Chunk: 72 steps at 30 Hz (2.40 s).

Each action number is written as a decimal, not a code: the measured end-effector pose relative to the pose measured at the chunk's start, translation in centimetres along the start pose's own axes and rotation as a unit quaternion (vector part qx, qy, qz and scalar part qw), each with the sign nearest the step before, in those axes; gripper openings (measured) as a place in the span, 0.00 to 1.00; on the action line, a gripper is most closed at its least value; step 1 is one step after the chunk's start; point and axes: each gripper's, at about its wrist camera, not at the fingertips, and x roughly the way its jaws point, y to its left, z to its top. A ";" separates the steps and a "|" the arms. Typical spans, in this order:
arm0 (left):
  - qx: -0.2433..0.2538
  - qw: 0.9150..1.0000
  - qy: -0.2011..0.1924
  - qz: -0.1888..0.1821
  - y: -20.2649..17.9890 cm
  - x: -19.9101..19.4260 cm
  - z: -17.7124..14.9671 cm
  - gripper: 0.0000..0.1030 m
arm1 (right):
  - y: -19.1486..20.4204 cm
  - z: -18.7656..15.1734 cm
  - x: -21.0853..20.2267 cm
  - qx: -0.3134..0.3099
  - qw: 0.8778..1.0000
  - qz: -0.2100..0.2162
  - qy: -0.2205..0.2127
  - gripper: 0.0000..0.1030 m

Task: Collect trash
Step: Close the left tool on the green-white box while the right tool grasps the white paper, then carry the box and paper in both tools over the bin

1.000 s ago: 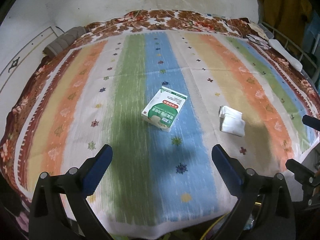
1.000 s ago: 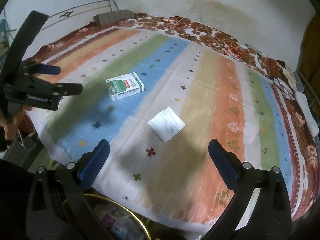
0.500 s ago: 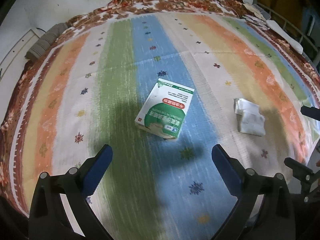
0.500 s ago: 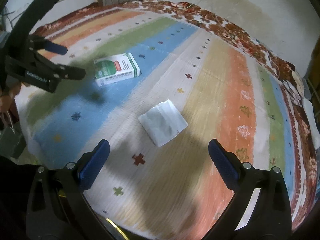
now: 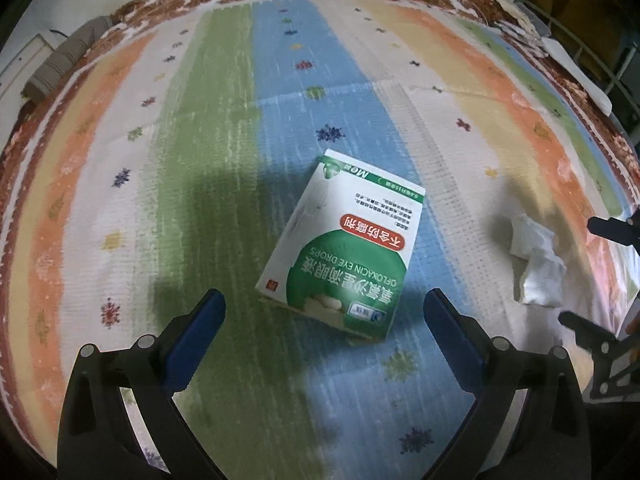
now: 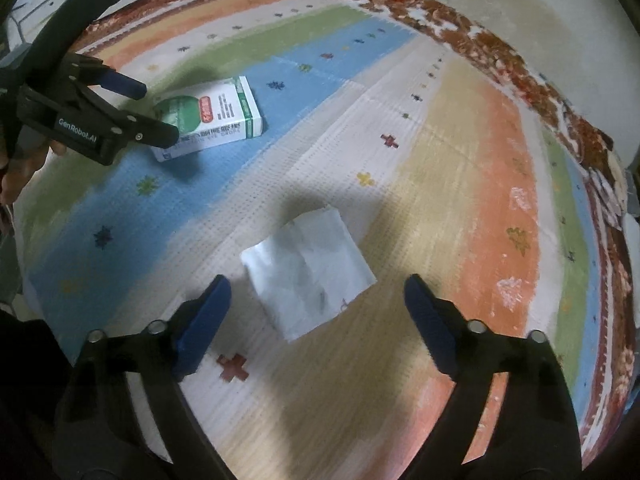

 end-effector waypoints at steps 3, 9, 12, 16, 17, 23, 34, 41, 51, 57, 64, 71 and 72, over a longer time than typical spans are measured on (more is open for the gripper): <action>0.016 1.000 -0.006 0.007 -0.1 0.6 0.3 0.94 | -0.1 0.3 1.1 -0.005 1.000 0.011 0.009 0.69; 0.011 1.000 -0.002 -0.004 0.7 1.8 0.6 0.94 | -0.4 0.4 2.5 -0.003 0.999 0.027 0.019 0.54; 0.013 1.000 -0.002 -0.011 0.7 2.1 0.5 0.94 | -0.2 0.4 2.9 -0.005 0.999 0.036 0.022 0.42; 0.024 1.000 -0.005 -0.013 0.1 2.1 0.5 0.93 | 0.0 0.5 3.2 -0.003 0.999 0.042 0.023 0.33; 0.027 1.000 -0.007 -0.011 0.0 2.1 0.4 0.91 | 0.1 0.5 3.2 -0.002 0.999 0.043 0.023 0.32; 0.030 0.999 -0.008 -0.010 -0.3 2.3 0.5 0.83 | 0.3 0.6 3.2 0.002 0.998 0.050 0.027 0.23; 0.014 1.000 0.001 0.014 -0.6 2.3 0.9 0.74 | 0.8 0.5 2.8 0.009 0.998 0.054 0.033 0.07; -0.063 0.998 -0.014 0.001 0.1 -0.9 1.8 0.74 | 1.4 0.9 0.4 0.033 0.998 0.040 0.023 0.06; -0.116 0.993 -0.012 0.004 -2.1 -6.3 -0.2 0.73 | 0.1 0.5 -5.2 0.110 0.990 0.088 -0.018 0.06; -0.137 0.990 -0.023 -0.010 -3.0 -9.0 -2.3 0.73 | -0.8 -0.6 -7.9 0.127 0.988 0.083 -0.034 0.06; -0.130 0.989 -0.050 -0.042 -5.6 -12.9 -4.3 0.73 | -1.0 -2.1 -12.2 0.154 0.982 0.084 -0.068 0.06; -0.123 0.987 -0.080 -0.066 -7.9 -16.8 -6.6 0.73 | -0.3 -4.0 -16.8 0.159 0.979 0.073 -0.103 0.06; -0.124 0.986 -0.083 -0.069 -8.0 -17.2 -6.9 0.73 | -0.3 -4.2 -17.2 0.160 0.979 0.071 -0.106 0.06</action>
